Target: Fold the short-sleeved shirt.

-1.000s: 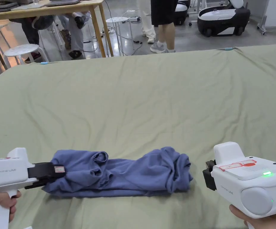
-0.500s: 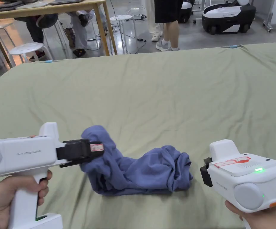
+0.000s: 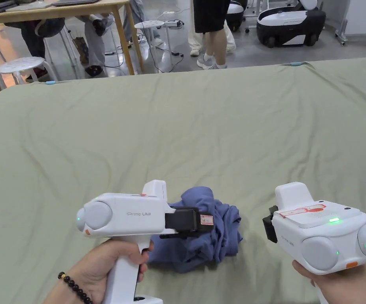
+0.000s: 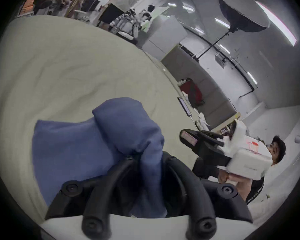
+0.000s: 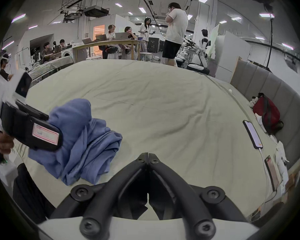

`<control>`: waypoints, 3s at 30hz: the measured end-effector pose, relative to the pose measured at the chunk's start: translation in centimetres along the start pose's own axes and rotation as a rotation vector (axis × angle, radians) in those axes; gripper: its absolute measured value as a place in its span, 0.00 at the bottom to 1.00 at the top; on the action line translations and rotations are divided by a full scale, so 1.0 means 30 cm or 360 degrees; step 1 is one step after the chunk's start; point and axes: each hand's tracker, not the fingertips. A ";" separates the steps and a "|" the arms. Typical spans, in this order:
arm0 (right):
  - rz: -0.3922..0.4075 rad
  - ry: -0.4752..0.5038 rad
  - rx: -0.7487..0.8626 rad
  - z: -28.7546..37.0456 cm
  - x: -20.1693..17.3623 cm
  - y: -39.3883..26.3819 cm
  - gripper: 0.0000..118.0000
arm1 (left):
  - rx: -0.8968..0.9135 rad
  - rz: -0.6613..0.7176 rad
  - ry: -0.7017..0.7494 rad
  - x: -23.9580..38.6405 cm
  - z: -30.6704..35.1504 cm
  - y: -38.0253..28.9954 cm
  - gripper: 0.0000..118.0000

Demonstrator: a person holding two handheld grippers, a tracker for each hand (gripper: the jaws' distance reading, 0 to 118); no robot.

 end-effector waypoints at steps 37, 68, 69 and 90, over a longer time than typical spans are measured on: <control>-0.0074 -0.0005 -0.0040 0.042 0.060 -0.039 0.00 | -0.0018 -0.0002 -0.0104 0.031 -0.169 0.002 0.00; -0.0074 0.0418 -0.0109 -0.148 -0.183 0.010 0.00 | 0.0276 0.0241 -0.0028 -0.207 0.237 -0.103 0.79; -0.0076 0.0420 -0.0105 -0.148 -0.182 0.007 0.00 | 0.0280 0.0247 -0.0069 -0.205 0.228 -0.105 0.95; -0.0127 0.0464 -0.0118 -0.154 -0.156 -0.006 0.00 | 0.0176 0.0232 -0.0096 -0.182 0.017 -0.090 0.27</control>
